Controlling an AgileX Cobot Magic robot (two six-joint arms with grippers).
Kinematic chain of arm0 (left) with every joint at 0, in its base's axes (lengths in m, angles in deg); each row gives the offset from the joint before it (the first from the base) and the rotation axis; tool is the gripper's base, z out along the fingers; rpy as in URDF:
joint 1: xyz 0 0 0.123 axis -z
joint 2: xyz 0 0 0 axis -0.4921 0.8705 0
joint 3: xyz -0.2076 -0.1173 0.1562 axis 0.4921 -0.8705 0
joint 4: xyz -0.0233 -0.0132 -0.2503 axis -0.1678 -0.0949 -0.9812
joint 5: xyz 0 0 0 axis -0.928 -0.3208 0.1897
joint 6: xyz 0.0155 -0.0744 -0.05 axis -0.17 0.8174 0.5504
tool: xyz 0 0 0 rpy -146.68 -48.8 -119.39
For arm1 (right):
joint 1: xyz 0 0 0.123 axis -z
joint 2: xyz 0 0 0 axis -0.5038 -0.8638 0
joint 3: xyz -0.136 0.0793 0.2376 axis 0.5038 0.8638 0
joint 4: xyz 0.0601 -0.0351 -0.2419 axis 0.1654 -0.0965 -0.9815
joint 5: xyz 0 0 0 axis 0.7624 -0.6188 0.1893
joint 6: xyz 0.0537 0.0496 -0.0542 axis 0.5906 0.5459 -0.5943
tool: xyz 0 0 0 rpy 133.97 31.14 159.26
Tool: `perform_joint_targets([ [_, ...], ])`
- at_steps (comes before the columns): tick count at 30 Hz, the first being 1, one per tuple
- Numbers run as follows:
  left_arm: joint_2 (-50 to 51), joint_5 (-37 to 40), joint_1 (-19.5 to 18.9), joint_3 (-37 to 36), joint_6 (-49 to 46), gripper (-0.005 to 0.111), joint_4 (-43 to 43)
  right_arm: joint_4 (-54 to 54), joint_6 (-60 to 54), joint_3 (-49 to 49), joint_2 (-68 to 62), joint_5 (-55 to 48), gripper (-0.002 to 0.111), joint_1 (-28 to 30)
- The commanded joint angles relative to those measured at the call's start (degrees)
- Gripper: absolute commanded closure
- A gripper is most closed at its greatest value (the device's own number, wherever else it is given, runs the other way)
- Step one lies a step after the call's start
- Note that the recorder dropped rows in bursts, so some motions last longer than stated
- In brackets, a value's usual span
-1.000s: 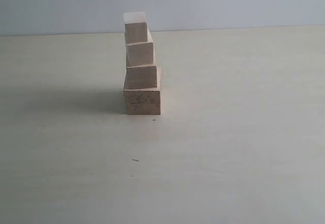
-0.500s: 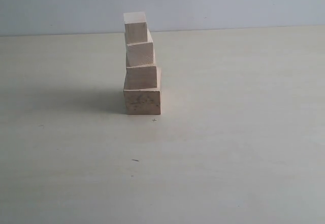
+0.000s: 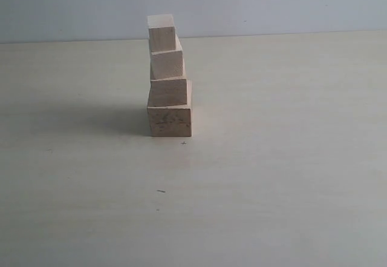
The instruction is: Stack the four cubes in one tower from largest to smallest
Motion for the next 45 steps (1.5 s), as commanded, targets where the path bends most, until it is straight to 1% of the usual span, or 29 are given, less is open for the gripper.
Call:
perform_joint_targets([
  [1, -0.30, 0.25, -0.01, 0.07, -0.31, 0.107, -0.09, 5.32, -0.71, 11.85, 8.96, 2.92, 0.108, -0.14],
  [2, -0.30, 0.25, -0.01, 0.07, -0.31, 0.107, -0.09, 8.13, -2.50, 15.28, 10.86, 4.19, 0.108, 0.01],
  [4, -0.30, 0.25, -0.01, 0.07, -0.31, 0.107, -0.09, 19.34, -14.17, 21.39, 15.08, 8.56, 0.108, 1.24],
  [5, -0.30, 0.25, -0.01, 0.07, -0.31, 0.107, -0.09, 25.46, -21.57, 21.64, 16.64, 10.86, 0.108, 2.06],
  [6, -0.30, 0.25, -0.01, 0.07, -0.31, 0.107, -0.09, 34.81, -34.42, 21.64, 18.97, 8.91, 0.108, 2.96],
  [7, -0.30, 0.25, -0.01, 0.07, -0.31, 0.107, -0.09, 40.74, -42.80, 21.64, 20.44, 8.35, 0.108, 3.76],
  [8, -0.30, 0.25, -0.01, 0.07, -0.31, 0.107, -0.09, 47.08, -50.77, 21.64, 21.28, 9.51, 0.108, 4.51],
  [9, -0.30, 0.25, -0.01, 0.07, -0.31, 0.107, -0.09, 51.30, -55.16, 21.64, 21.28, 10.39, 0.108, 5.75],
  [10, -0.30, 0.25, -0.01, 0.07, -0.31, 0.107, -0.09, 53.07, -56.27, 21.64, 21.28, 10.66, 0.108, 6.40],
  [12, -0.30, 0.13, 0.00, 0.07, -0.40, 0.107, -0.09, 52.43, -54.19, 21.64, 21.28, 8.44, 0.108, 7.41],
  [13, -0.30, 0.25, 0.00, 0.07, -0.40, 0.107, -0.09, 51.49, -52.64, 21.64, 21.28, 5.13, 0.108, 7.54],
  [15, -0.30, 0.25, 0.00, 0.07, -0.40, 0.107, -0.09, 47.27, -48.82, 21.64, 21.28, -5.24, 0.108, 7.54],
  [17, -0.30, 0.25, 0.00, 0.07, -0.40, 0.107, -0.09, 42.88, -47.55, 21.64, 21.28, -13.87, 0.108, 7.54],
  [35, -0.30, 0.15, 0.00, 0.07, -0.27, 0.107, -0.39, 42.82, -47.44, 21.64, 21.28, -14.38, 0.108, 7.54],
  [36, -0.30, -0.11, 0.00, 0.07, -0.27, 0.107, -0.59, 42.82, -47.44, 21.64, 21.28, -14.38, 0.108, 7.54],
  [38, -0.30, -3.19, 0.00, 0.07, -1.27, 0.107, -0.30, 42.82, -47.44, 21.64, 21.28, -14.38, 0.108, 7.54],
  [39, -0.30, -3.74, 0.00, 0.07, -1.67, 0.107, 2.26, 42.82, -47.44, 21.64, 21.28, -14.38, 0.108, 7.54],
  [40, -0.30, -2.94, 0.00, 0.07, -0.40, 0.107, 8.73, 42.82, -47.44, 21.64, 21.28, -14.38, 0.108, 7.54],
  [41, -0.30, -1.04, 0.00, 0.07, 4.76, 0.107, 19.30, 42.82, -47.44, 21.64, 21.28, -14.38, 0.108, 7.54],
  [42, -0.30, 0.59, 0.00, 0.07, 14.97, 0.107, 35.13, 42.82, -47.44, 21.64, 21.28, -14.38, 0.108, 7.54],
  [44, -0.30, 2.78, -0.12, -0.72, 37.30, 0.107, 61.44, 42.82, -47.44, 21.64, 21.28, -14.38, 0.108, 7.54],
  [45, -0.18, 3.47, -0.12, -1.94, 47.57, 0.107, 70.35, 42.82, -47.44, 21.64, 21.28, -14.38, 0.108, 7.54],
])
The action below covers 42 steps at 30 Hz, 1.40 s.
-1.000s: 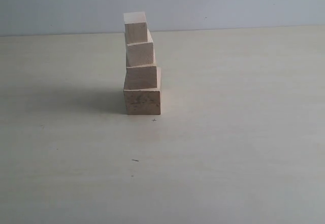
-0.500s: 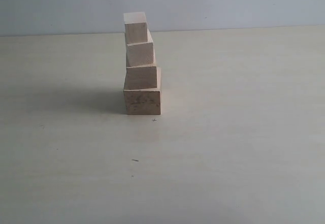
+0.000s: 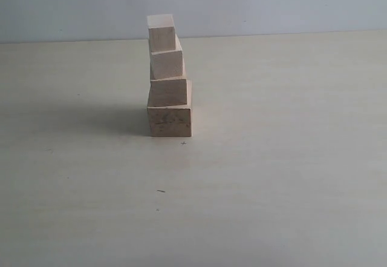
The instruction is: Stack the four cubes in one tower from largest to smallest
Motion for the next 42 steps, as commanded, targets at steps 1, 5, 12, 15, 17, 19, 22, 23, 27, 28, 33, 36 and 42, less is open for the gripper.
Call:
perform_joint_targets([
  [1, 0.48, 5.52, -0.12, -2.60, 40.24, 0.107, 43.98, -0.48, 0.18, 0.14, 0.34, 0.25, 0.108, 0.36],
  [5, 3.63, 26.04, -0.12, -2.60, 52.93, 0.107, 50.99, -0.35, 0.18, 0.14, 0.34, 0.25, 0.108, 0.36],
  [12, 4.34, 31.85, -0.24, -2.60, 52.12, 0.107, 53.01, -0.20, 0.18, 0.14, 0.34, -0.01, 0.108, 0.36],
  [15, 4.34, 31.85, -0.24, -2.60, 52.12, 0.107, 53.01, -0.20, 0.18, 0.14, 0.34, -0.01, 0.108, 0.36],
  [17, 4.30, 31.85, -0.24, -2.60, 52.09, 0.107, 53.01, -0.20, 0.18, 0.14, 0.34, -0.01, 0.108, 0.36],
  [19, 4.31, 31.95, -0.24, -2.60, 52.09, 0.107, 53.01, -0.20, 0.18, 0.14, 0.34, -0.01, 0.108, 0.36],
  [22, 4.31, 32.48, -0.24, -2.60, 52.09, 0.107, 52.41, -0.20, 0.18, 0.14, 0.34, -0.01, 0.108, 0.36],
  [23, 4.31, 32.48, -0.24, -2.60, 52.09, 0.107, 52.41, -0.20, 0.18, 0.14, 0.34, -0.01, 0.108, 0.36],
  [27, 4.31, 32.48, -0.24, -2.60, 52.09, 0.107, 52.41, -0.20, 0.18, 0.14, 0.34, -0.01, 0.108, 0.36],
  [28, 4.31, 32.48, -0.24, -2.60, 52.09, 0.107, 52.41, -0.20, 0.18, 0.14, 0.34, -0.01, 0.108, 0.36],
  [33, 4.31, 32.48, -0.24, -2.60, 52.09, 0.107, 52.41, -0.20, 0.18, 0.14, 0.34, -0.01, 0.108, 0.36],
  [36, 4.31, 32.48, -0.24, -2.60, 52.09, 0.107, 52.41, -0.20, 0.18, 0.14, 0.34, -0.01, 0.108, 0.36],
  [42, 4.31, 32.48, -0.24, -2.60, 52.09, 0.107, 52.41, -0.20, 0.18, 0.14, 0.34, -0.01, 0.108, 0.36],
])
